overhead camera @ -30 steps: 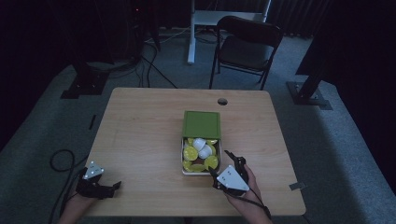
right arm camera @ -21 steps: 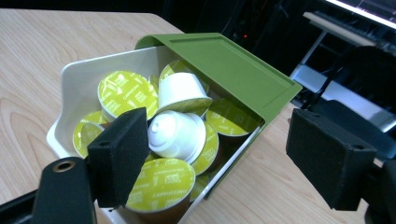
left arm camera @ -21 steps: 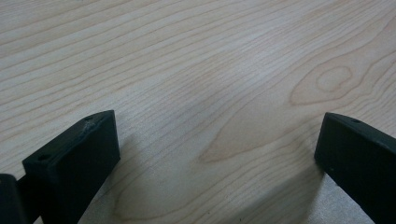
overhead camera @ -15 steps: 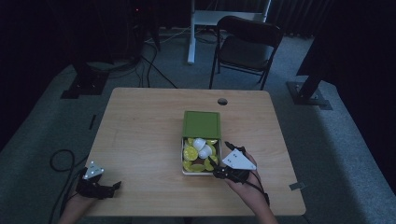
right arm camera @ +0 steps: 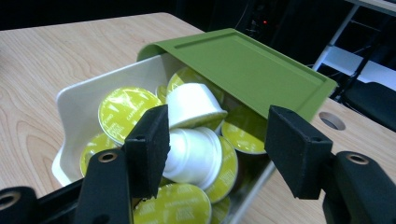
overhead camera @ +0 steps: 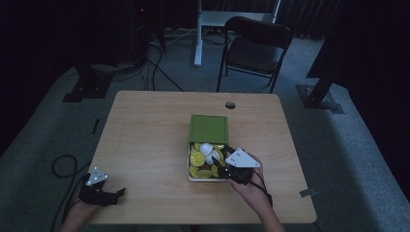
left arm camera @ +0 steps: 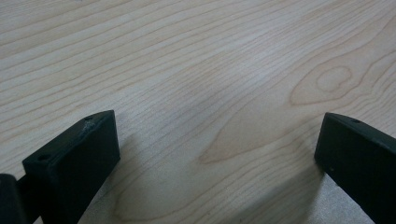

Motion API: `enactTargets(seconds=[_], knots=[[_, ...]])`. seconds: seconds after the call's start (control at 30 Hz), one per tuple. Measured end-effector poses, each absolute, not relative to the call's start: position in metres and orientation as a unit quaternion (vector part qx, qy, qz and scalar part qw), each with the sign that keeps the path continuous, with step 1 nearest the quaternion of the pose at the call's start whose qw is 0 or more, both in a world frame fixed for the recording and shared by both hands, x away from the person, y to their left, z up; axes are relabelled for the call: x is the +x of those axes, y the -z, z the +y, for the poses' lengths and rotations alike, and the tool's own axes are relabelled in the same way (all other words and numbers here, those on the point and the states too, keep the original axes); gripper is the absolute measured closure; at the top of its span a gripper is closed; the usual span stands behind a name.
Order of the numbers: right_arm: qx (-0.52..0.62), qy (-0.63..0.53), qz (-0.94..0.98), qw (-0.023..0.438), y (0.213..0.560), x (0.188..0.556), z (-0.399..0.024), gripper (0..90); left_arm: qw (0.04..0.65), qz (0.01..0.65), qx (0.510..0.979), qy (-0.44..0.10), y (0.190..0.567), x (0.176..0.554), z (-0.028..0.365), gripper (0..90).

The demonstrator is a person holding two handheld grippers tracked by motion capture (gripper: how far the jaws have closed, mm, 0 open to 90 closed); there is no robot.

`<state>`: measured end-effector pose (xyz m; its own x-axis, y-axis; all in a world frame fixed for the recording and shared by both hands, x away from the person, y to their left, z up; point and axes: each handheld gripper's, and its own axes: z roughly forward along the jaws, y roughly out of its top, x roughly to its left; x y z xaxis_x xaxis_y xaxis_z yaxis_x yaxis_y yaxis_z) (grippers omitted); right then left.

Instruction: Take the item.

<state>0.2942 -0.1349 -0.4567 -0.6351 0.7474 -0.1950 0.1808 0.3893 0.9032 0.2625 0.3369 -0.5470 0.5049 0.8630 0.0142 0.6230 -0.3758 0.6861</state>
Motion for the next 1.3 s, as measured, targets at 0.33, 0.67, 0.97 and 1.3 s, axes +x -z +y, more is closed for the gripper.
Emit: enactTargets(seconds=[0.33,0.67,0.97,1.3], knots=[[0.302,-0.469,0.782,0.278,0.458,0.297,-0.118,41.0,0.317,0.46,0.807,-0.189,0.547,0.262,0.337,0.0],[0.275,-0.466,0.794,0.276,0.464,0.288,-0.093,44.2,0.318,0.46,0.807,-0.189,0.547,0.263,0.337,0.0],[0.249,-0.441,0.817,0.278,0.476,0.285,-0.082,48.1,0.317,0.459,0.808,-0.189,0.547,0.263,0.337,0.0],[0.228,-0.41,0.836,0.284,0.484,0.29,-0.072,52.0,0.317,0.459,0.808,-0.189,0.547,0.263,0.337,0.0]])
